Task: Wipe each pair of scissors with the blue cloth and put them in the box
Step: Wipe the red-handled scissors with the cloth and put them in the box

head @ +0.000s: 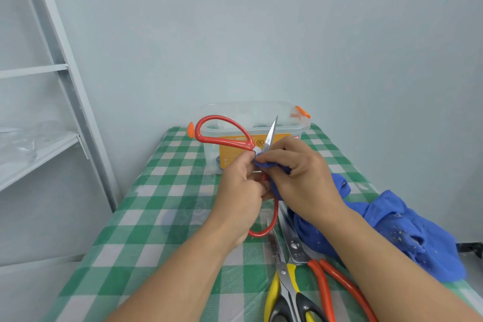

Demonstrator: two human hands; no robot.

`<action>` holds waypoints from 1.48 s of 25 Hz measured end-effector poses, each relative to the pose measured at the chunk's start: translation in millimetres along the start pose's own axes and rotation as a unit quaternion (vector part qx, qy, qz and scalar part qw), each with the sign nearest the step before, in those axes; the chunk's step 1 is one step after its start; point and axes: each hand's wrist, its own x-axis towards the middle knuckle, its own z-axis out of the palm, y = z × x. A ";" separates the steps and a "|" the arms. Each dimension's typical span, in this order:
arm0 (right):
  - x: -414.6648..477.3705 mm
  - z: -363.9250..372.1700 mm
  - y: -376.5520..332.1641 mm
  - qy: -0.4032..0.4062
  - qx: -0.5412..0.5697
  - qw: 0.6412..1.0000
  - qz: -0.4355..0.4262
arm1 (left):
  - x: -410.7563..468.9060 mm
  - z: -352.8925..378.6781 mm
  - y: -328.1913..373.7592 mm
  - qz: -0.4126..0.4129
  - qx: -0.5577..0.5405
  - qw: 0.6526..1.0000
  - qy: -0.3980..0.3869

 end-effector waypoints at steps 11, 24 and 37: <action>9.8 -23.3 -1.2 0.153 0.100 0.957 0.226 | -6.5 5.9 4.4 -0.047 0.005 0.999 -0.022; 12.4 -24.9 13.4 0.129 -0.039 0.986 0.103 | -6.2 -2.8 6.2 -0.066 0.052 0.994 -0.067; 0.2 -11.5 7.4 0.002 -0.048 0.996 -0.071 | -1.9 -12.4 7.7 -0.072 0.038 0.994 -0.070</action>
